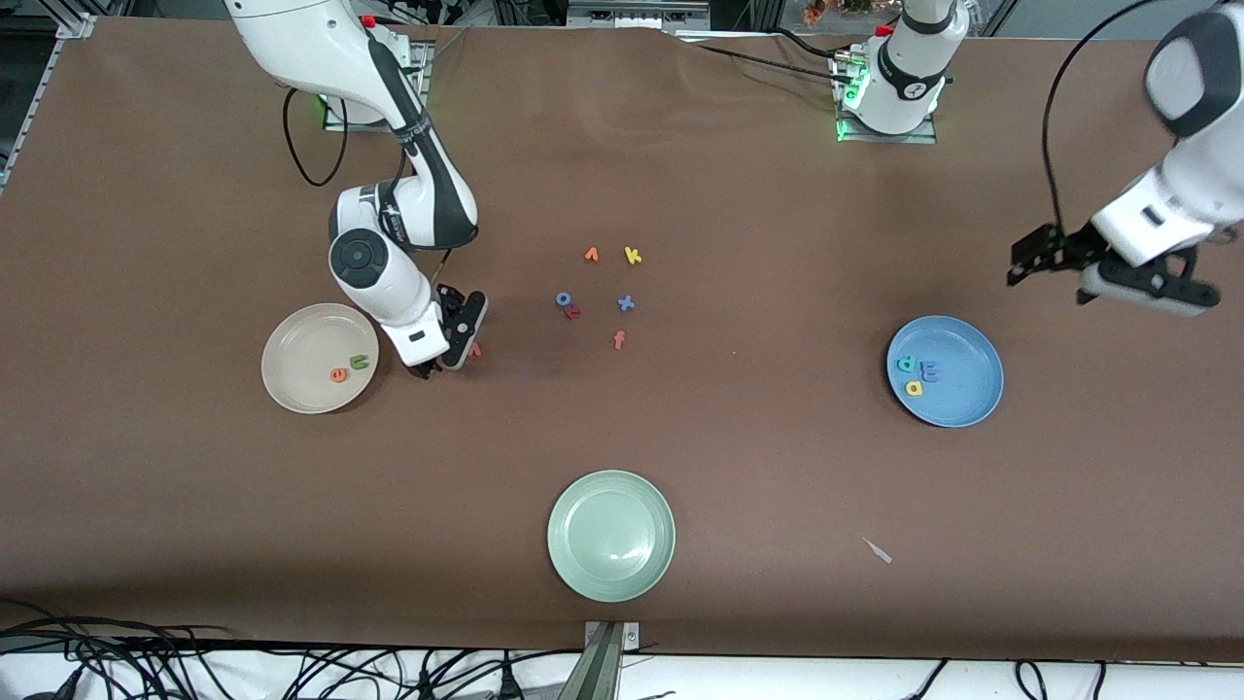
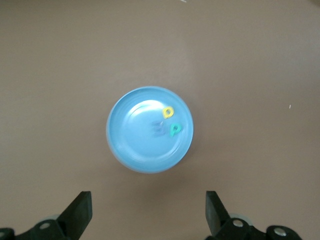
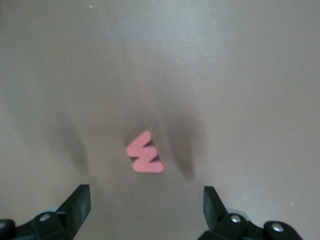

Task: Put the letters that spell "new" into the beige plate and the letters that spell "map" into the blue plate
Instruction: 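Raise the left gripper to rest while the right gripper reaches the w, then grasp the pink w with the right gripper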

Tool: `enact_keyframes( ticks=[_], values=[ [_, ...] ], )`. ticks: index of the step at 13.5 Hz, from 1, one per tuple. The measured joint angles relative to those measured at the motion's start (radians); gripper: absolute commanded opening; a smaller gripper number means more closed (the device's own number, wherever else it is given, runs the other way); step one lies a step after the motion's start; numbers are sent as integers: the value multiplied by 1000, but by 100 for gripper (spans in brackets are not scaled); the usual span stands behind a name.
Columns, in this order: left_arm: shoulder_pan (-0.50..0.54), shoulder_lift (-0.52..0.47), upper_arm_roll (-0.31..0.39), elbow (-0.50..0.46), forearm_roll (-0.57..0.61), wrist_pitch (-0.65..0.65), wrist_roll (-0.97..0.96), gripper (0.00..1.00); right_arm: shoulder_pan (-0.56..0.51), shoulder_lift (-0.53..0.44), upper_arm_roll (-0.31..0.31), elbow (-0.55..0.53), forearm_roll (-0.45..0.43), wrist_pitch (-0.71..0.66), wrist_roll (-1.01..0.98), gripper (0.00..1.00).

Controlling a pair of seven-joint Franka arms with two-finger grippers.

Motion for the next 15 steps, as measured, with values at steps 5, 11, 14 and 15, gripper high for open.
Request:
enact_keyframes(
  ticks=[5, 11, 14, 15],
  values=[
    [1, -75, -9, 187, 71, -321, -163, 100, 5, 27, 8, 18, 0, 7, -20, 98],
    [6, -3, -42, 350, 75, -419, -274, 100, 7, 54, 17, 42, 0, 9, -27, 79],
    [36, 63, -43, 411, 40, -432, -277, 100, 7, 68, 18, 59, 0, 10, -37, 68],
    [46, 72, -42, 418, 28, -433, -277, 100, 8, 70, 21, 62, 0, 10, -38, 64]
  ],
)
